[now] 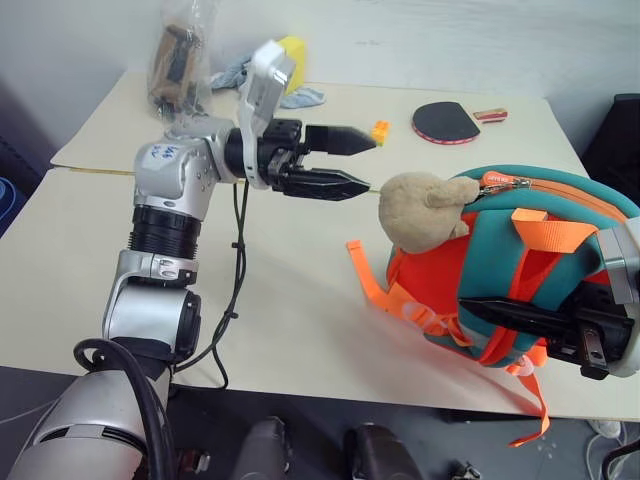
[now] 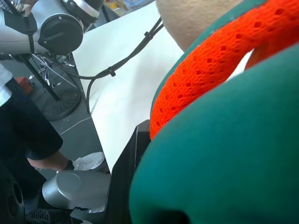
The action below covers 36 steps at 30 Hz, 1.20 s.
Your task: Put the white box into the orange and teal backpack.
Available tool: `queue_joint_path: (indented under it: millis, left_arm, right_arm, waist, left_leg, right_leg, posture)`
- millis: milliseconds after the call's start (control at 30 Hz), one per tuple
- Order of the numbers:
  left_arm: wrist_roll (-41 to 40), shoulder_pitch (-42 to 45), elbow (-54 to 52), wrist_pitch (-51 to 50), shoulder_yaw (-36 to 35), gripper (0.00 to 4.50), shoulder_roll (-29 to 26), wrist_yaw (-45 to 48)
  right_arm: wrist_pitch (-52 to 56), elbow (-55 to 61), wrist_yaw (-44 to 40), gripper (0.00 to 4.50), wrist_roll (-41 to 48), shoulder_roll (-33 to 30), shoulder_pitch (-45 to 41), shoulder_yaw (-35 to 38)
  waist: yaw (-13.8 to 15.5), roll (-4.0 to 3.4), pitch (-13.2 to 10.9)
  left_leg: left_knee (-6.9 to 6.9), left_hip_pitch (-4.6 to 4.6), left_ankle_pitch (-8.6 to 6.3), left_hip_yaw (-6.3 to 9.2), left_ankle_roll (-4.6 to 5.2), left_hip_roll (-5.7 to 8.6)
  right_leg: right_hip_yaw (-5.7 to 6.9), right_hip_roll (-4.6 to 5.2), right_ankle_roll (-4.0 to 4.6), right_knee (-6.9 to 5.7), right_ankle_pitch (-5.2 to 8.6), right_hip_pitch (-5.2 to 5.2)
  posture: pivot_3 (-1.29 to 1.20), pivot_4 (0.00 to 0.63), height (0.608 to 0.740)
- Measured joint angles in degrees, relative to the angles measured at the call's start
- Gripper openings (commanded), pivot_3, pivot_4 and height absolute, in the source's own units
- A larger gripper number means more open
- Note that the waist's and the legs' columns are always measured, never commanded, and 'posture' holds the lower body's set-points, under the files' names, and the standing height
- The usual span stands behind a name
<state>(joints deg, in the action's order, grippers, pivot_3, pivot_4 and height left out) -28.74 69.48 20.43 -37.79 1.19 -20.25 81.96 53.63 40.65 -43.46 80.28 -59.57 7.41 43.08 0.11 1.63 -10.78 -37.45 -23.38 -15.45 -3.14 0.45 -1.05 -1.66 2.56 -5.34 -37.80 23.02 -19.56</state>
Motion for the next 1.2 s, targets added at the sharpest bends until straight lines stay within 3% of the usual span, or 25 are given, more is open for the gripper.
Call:
queue_joint_path:
  millis: [133,333,433,633,733,1000,1200]
  left_arm:
    - [3.0,-0.5,-3.4,2.4,5.2,4.45,4.2,-4.6]
    - [8.9,0.1,0.6,6.2,10.7,4.45,6.8,-8.9]
    - [10.4,0.6,3.1,7.9,11.4,3.89,8.2,-9.8]
    - [11.2,1.5,5.6,9.9,11.5,2.27,7.8,-8.3]
    - [12.6,3.4,10.4,13.1,11.3,1.75,6.3,-7.5]
    - [17.3,11.4,29.1,25.1,9.8,1.64,0.9,-6.2]
    - [25.5,8.1,37.5,40.9,13.2,1.64,-1.4,-5.8]
  right_arm:
    - [-0.3,0.0,0.8,0.00,0.0,0.0,0.0,-0.1]
    - [-1.1,0.0,1.5,0.00,0.8,0.0,0.2,-0.1]
    - [-1.4,0.0,2.2,0.00,1.7,0.4,0.3,-0.1]
    - [-2.2,0.1,3.1,0.00,2.0,1.1,1.3,-0.1]
    - [-2.8,0.7,3.4,0.00,1.9,2.5,2.8,0.4]
    - [-4.4,2.1,3.8,0.00,1.8,4.9,7.8,4.8]
    - [-6.4,1.8,3.7,0.00,-0.4,8.2,12.0,6.9]
  waist:
    - [-0.1,0.00,0.0]
    - [-0.3,0.00,0.0]
    - [-0.2,0.00,0.0]
    - [-0.2,0.00,0.0]
    - [-0.3,0.00,0.0]
    - [-0.3,0.01,0.0]
    - [-0.3,0.00,0.0]
  left_leg:
    - [-0.05,0.02,0.01,0.01,0.05,0.06]
    - [0.12,0.10,0.04,-0.03,0.02,0.04]
    - [0.10,0.07,0.03,-0.02,0.03,0.04]
    - [0.09,0.07,0.03,-0.02,0.04,0.06]
    - [0.10,0.07,0.03,-0.03,0.04,0.06]
    - [0.19,0.07,0.03,-0.05,0.05,0.06]
    - [0.23,0.13,0.03,-0.06,0.05,0.05]
  right_leg:
    - [-0.02,0.00,-0.07,-0.02,-0.03,0.04]
    - [-0.07,-0.10,-0.06,-0.02,-0.03,0.00]
    - [-0.07,-0.07,-0.06,0.00,-0.03,0.00]
    - [-0.07,-0.04,-0.06,0.00,-0.03,0.01]
    - [-0.07,-0.04,-0.06,0.00,-0.03,0.00]
    - [-0.07,-0.04,-0.06,0.04,-0.03,-0.04]
    - [-0.09,-0.04,-0.06,0.00,-0.03,-0.04]
  posture:
    - [0.00,0.150,0.740]
    - [0.00,0.150,0.740]
    - [0.00,0.150,0.740]
    - [0.00,0.150,0.740]
    - [0.00,0.150,0.740]
    - [0.00,0.150,0.740]
    - [0.00,0.150,0.740]
